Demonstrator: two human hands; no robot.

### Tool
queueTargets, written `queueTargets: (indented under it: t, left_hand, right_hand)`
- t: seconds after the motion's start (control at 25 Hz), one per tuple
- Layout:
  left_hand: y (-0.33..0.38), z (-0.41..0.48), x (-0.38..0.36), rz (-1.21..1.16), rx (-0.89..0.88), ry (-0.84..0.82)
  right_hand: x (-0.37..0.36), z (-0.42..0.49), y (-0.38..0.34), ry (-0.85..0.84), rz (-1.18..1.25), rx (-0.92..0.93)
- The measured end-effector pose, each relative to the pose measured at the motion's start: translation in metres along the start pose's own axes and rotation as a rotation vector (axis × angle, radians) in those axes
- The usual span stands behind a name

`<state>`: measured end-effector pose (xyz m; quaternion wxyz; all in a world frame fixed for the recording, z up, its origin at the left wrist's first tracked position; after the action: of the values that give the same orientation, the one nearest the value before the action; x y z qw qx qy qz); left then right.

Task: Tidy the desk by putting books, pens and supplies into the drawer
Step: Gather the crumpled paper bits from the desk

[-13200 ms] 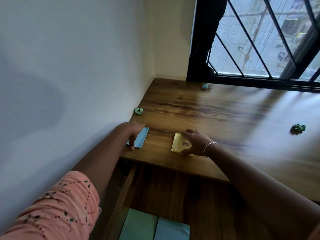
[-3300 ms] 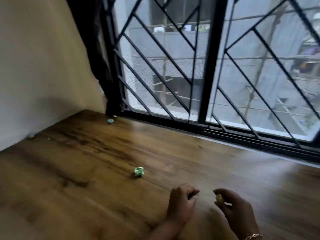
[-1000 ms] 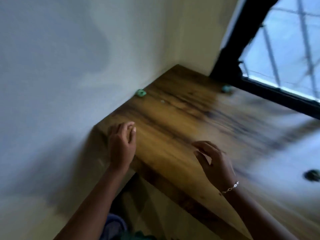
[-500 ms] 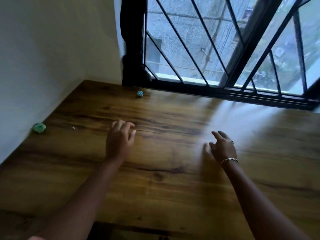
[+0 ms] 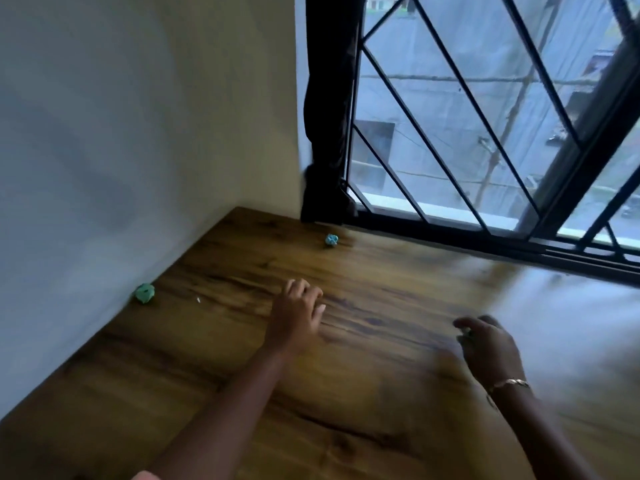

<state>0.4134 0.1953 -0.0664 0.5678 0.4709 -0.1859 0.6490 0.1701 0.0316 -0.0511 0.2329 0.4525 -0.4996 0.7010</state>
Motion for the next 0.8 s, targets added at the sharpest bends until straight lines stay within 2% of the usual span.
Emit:
queueTargets:
  t: [0.2,0.32,0.44,0.6,0.72,0.8]
  left_hand:
    - [-0.046,-0.001,0.031,0.168,0.128,0.101]
    - [-0.100,-0.009,0.062,0.362,0.436,0.216]
    - [-0.146,-0.022,0.077,0.441,0.711,0.139]
    - [-0.185,-0.044,0.065,0.540,0.667,0.059]
    - [-0.207,-0.060,0.030,0.548,0.571,0.189]
    - [-0.212,-0.062,0.018,0.537,0.503,0.144]
  right_hand:
    - [-0.044,0.089,-0.105,-0.196,0.127,0.215]
    - [-0.075,0.124,-0.151,-0.262,0.092,0.284]
    - [-0.108,0.153,-0.181,-0.272,-0.040,0.331]
    - [-0.146,0.174,-0.201,-0.293,-0.204,0.450]
    - [-0.165,0.178,-0.210,-0.374,-0.327,0.483]
    - [-0.168,0.174,-0.218,-0.362,-0.382,0.487]
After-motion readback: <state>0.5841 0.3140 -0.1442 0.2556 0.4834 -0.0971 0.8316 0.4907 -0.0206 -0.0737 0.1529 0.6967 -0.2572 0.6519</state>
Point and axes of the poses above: each hand's wrist, its own z-axis towards the middle knuckle, its own x-axis out of the back of the hand, y = z × x, the point moved 2 cm from there along z, towards the middle knuckle, and after that the axes turned 4 degrees about -x, right-handed, at the moved point
